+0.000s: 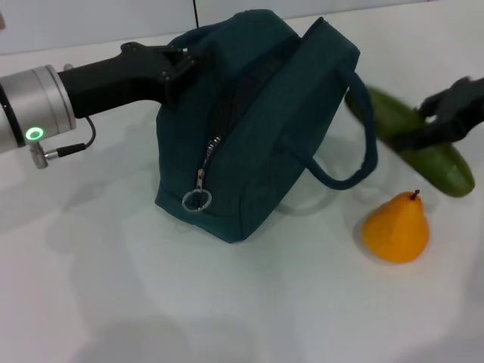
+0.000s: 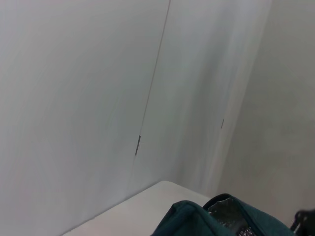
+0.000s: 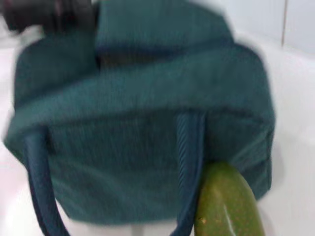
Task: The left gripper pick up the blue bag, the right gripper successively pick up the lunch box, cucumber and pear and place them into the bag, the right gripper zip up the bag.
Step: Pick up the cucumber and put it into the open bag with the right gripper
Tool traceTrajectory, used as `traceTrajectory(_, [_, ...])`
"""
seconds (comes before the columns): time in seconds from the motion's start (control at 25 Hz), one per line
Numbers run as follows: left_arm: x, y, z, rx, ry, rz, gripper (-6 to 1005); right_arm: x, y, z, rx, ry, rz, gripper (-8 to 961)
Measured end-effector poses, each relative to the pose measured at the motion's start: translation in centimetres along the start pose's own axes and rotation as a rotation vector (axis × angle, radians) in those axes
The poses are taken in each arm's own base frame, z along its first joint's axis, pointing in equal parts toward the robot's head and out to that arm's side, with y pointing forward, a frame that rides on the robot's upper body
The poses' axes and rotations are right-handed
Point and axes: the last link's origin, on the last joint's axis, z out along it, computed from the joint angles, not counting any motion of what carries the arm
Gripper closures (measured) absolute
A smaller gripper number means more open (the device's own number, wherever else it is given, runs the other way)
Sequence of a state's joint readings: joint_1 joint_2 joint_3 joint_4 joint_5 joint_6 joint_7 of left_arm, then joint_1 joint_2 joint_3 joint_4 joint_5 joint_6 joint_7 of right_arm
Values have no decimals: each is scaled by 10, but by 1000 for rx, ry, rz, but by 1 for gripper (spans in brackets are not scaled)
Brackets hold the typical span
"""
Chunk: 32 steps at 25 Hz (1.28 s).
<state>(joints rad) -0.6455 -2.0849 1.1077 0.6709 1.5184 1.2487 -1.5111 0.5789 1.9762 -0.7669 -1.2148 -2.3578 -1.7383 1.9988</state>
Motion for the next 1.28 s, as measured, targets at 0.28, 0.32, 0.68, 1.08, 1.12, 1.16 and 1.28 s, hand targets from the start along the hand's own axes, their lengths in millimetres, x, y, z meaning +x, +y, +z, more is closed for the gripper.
traceTrajectory(0.28, [-2, 1, 0, 0, 2, 6, 951, 15, -1, -32, -39, -317, 11, 394])
traceTrajectory(0.32, [-2, 1, 0, -1, 1, 7, 951, 14, 0, -34, -49, -353, 1, 394])
traceTrajectory(0.68, [-6, 4, -4, -13, 37, 18, 951, -24, 14, -40, -188, -668, -63, 393])
traceTrajectory(1.08, [-5, 14, -8, -66, 110, 25, 951, -83, 25, -14, -380, -781, -145, 393])
traceTrajectory(1.12, [-5, 14, -8, -67, 110, 25, 951, -88, 27, -7, -400, -760, -149, 393])
traceTrajectory(1.16, [-5, 14, -8, -67, 110, 25, 951, -91, 28, 0, -415, -742, -151, 393])
traceTrajectory(1.28, [-5, 14, -8, -69, 111, 26, 951, -95, 33, 18, -417, -702, -184, 393])
